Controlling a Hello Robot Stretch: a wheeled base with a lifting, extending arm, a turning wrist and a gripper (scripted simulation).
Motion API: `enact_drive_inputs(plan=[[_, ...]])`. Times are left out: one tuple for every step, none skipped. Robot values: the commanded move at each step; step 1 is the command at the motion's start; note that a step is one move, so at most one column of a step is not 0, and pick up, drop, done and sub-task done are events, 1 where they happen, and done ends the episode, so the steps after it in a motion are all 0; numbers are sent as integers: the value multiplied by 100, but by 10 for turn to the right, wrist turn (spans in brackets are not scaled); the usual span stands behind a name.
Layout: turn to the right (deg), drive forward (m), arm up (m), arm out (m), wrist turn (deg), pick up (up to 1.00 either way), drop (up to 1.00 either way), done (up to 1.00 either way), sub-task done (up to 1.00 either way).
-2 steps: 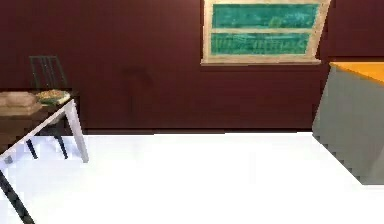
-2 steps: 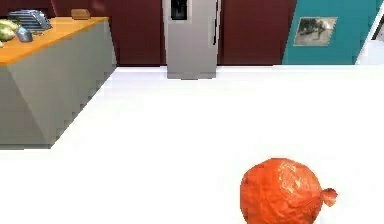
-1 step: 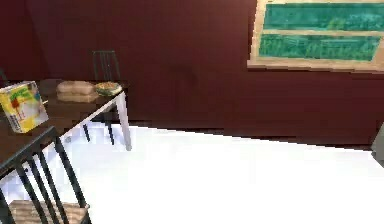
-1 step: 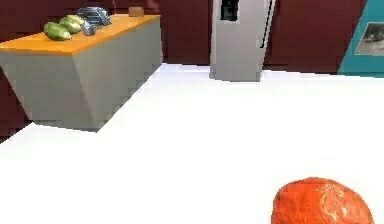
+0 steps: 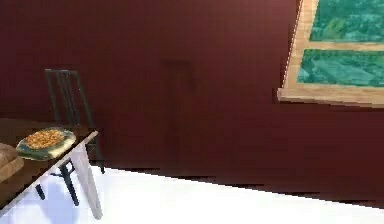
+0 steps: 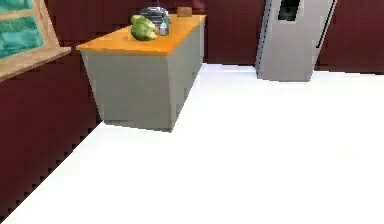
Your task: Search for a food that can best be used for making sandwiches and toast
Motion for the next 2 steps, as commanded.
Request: enact_drive_inputs(plan=[[-450, 0, 0, 0, 0, 0, 0, 0, 0], [0, 0, 0, 0, 0, 0, 0, 100, 0]])
